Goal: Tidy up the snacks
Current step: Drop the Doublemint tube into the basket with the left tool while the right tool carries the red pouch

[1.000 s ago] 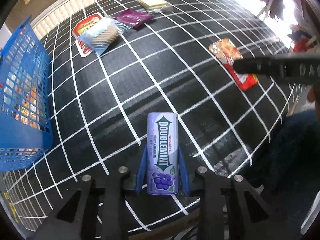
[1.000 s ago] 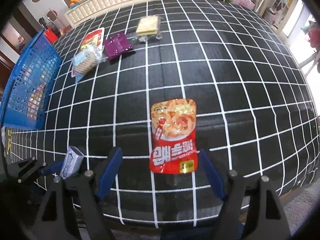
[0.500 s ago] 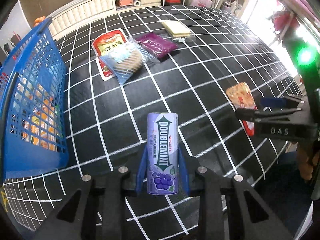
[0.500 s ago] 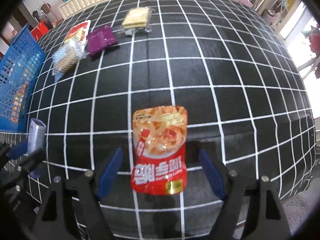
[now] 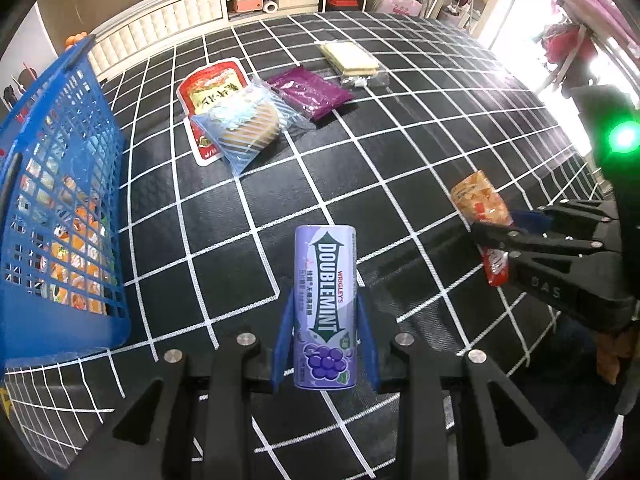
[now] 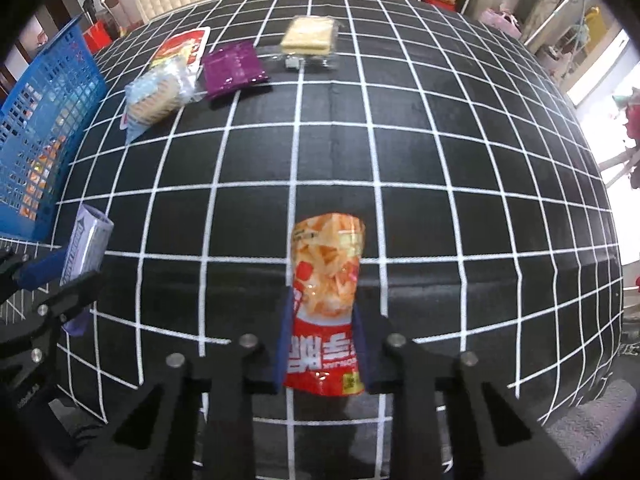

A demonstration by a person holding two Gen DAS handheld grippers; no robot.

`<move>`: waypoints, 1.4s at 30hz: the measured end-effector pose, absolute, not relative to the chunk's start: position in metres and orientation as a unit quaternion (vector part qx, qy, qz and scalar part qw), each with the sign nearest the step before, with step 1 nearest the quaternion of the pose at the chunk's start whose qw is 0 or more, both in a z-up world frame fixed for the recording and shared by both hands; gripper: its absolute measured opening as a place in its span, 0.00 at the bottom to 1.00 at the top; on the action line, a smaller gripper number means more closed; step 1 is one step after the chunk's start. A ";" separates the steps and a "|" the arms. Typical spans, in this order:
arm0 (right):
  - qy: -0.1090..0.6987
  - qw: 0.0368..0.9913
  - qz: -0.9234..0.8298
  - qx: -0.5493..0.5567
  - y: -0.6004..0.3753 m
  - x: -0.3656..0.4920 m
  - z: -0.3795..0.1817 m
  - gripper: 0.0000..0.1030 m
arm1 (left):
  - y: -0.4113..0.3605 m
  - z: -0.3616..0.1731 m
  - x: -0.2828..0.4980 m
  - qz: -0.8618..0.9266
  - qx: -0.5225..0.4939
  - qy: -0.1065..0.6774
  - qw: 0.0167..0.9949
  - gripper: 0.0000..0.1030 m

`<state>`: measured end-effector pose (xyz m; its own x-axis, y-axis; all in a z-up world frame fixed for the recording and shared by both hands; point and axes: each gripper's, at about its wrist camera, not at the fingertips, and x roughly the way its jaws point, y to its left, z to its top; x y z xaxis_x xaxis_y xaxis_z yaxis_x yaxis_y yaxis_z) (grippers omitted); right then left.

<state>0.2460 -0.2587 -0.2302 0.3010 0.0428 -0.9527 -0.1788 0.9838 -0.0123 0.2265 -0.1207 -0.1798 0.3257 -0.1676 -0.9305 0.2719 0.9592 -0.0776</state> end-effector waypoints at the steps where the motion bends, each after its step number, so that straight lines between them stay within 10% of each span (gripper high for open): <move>1: 0.591 0.802 0.072 -0.050 -0.256 0.246 -0.231 0.28 | -0.119 -0.175 0.225 -0.137 0.044 0.561 0.815 0.27; 25: 0.469 0.858 0.208 -0.007 -0.131 0.233 -0.076 0.28 | 0.021 -0.016 0.208 -0.085 0.012 0.463 0.882 0.27; 42: 0.471 0.839 0.269 -0.048 -0.017 0.265 -0.077 0.28 | 0.113 -0.045 0.246 -0.052 0.012 0.500 0.865 0.27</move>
<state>0.2649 -0.0167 -0.0768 0.4117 0.4052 -0.8163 -0.4965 0.8508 0.1719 0.2458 0.1128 -0.0446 0.4954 -0.0785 -0.8651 0.1021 0.9943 -0.0318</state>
